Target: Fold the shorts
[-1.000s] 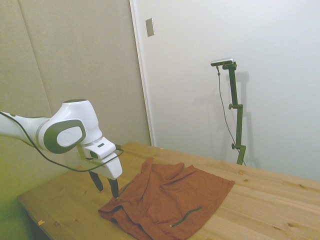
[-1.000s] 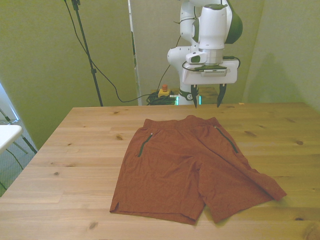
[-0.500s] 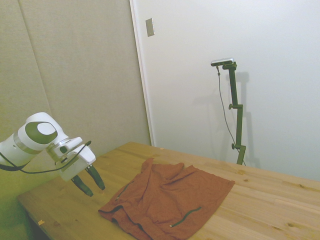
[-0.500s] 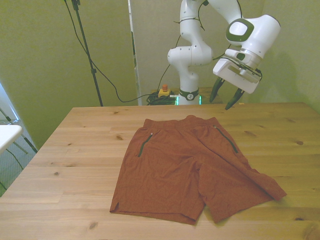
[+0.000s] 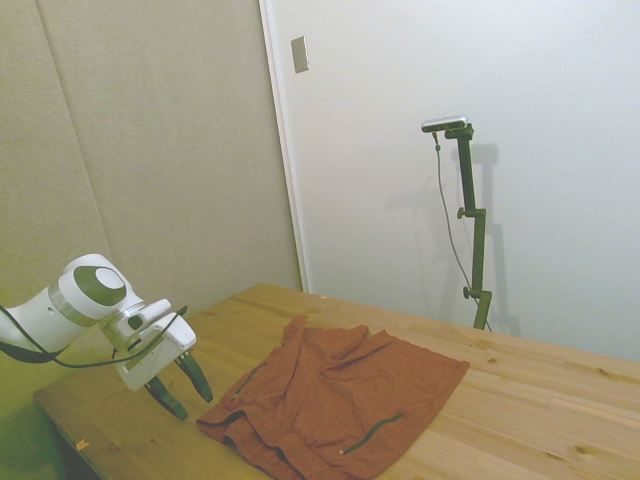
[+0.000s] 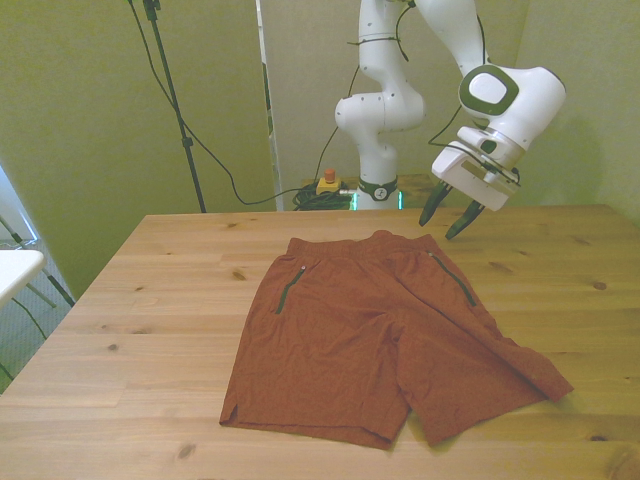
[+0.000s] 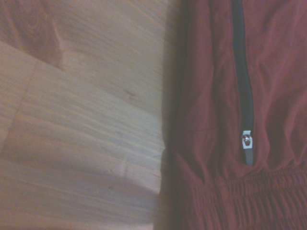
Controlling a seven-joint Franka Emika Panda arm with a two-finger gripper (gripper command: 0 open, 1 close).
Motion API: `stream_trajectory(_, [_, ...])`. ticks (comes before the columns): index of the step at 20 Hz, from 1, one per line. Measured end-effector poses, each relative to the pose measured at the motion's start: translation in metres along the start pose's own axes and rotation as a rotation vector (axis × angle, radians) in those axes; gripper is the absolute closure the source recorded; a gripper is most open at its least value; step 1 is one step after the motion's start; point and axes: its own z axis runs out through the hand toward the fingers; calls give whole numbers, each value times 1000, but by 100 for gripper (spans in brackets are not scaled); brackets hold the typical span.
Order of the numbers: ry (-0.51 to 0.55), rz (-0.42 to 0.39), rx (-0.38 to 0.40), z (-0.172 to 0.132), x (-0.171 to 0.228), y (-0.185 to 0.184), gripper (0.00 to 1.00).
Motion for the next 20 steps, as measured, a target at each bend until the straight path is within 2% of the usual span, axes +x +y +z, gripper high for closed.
stream_trajectory(7, [-18, 16, -57, 28, 30, 4, 0])
stream_trajectory(8, [-22, 21, -60, 31, 35, 4, 100])
stream_trajectory(20, [-29, 16, -60, 33, 35, -5, 100])
